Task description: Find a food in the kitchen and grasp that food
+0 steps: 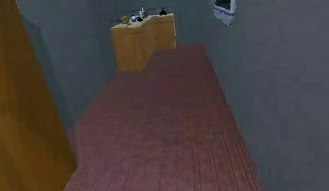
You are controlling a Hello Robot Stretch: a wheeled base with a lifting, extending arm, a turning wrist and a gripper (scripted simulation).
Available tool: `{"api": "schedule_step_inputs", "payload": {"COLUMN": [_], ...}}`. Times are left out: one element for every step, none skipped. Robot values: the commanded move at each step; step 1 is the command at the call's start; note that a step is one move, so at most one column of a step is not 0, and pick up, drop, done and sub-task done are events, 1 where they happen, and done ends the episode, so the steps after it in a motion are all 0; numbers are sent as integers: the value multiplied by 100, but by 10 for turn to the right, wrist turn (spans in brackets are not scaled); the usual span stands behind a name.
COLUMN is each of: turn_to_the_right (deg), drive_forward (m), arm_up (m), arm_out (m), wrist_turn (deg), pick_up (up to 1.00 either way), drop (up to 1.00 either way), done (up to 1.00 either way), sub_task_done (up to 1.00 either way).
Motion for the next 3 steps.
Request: {"api": "schedule_step_inputs", "payload": {"turn_to_the_right": [0,0,0], "drive_forward": [100,100,100], "arm_up": [0,0,0], "arm_out": [0,0,0], "wrist_turn": [0,0,0], "pick_up": [0,0,0], "drop": [0,0,0], "done": [0,0,0], "sub_task_done": [0,0,0]}}
